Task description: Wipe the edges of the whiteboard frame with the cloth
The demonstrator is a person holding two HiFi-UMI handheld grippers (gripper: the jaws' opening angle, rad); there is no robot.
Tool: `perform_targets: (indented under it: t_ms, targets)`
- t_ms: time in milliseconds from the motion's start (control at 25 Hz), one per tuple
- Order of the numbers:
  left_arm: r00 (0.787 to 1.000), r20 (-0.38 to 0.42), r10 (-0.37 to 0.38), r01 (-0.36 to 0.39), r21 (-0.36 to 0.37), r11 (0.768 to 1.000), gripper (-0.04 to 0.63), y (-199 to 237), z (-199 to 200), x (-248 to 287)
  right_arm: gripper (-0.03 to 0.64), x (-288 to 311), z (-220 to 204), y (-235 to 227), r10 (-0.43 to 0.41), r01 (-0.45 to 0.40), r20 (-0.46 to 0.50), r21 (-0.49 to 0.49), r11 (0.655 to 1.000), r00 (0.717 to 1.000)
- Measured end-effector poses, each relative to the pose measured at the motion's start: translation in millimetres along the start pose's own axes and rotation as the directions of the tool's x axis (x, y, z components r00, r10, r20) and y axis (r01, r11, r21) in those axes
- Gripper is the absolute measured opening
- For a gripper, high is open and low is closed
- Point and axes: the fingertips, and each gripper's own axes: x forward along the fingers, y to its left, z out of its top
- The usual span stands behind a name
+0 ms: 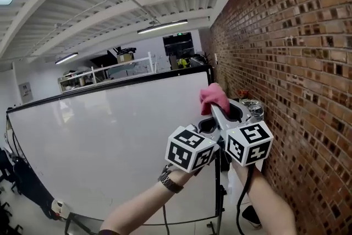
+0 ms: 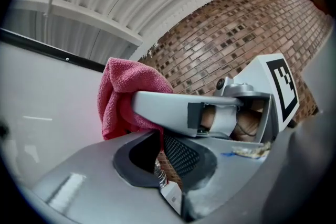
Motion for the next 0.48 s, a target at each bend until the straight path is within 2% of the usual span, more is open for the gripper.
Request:
perform_targets:
  t_ms: [280,480]
  targets:
    - [1.000,0.021,0.009,-0.009,0.003,1.000,0.020,27.3,44.6,0.7,0.066,31.2,40.2,-5.9,0.031,-0.033,-0.027,-0.046,0.998,0.999]
    - [0.996,0.021,0.082,-0.083,0.041,0.996,0.020,60.0,74.1,-12.5,0.066,63.9,66.7,8.8,0.074,-0.077,-0.036,-0.088,0.993,0.997]
